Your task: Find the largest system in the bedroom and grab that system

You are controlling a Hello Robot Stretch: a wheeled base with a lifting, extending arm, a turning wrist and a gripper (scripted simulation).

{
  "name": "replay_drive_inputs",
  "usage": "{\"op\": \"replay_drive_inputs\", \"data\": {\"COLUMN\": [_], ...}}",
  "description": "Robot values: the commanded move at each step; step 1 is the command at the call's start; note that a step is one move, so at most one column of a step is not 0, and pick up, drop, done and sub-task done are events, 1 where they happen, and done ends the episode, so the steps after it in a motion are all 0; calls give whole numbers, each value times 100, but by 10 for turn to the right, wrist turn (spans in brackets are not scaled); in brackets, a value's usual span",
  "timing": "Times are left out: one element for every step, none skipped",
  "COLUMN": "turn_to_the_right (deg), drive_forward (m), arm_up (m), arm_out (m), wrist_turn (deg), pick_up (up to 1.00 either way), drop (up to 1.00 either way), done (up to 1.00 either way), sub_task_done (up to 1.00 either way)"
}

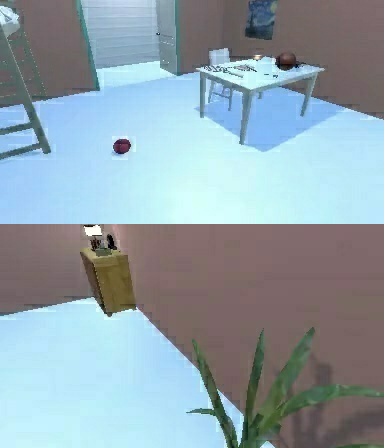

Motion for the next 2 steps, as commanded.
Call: {"op": "replay_drive_inputs", "data": {"turn_to_the_right": [330,0], "drive_forward": [0,100], "arm_up": [0,0], "arm_out": [0,0], "wrist_turn": [0,0], "pick_up": [0,0], "drop": [0,0], "done": [0,0], "sub_task_done": [0,0]}}
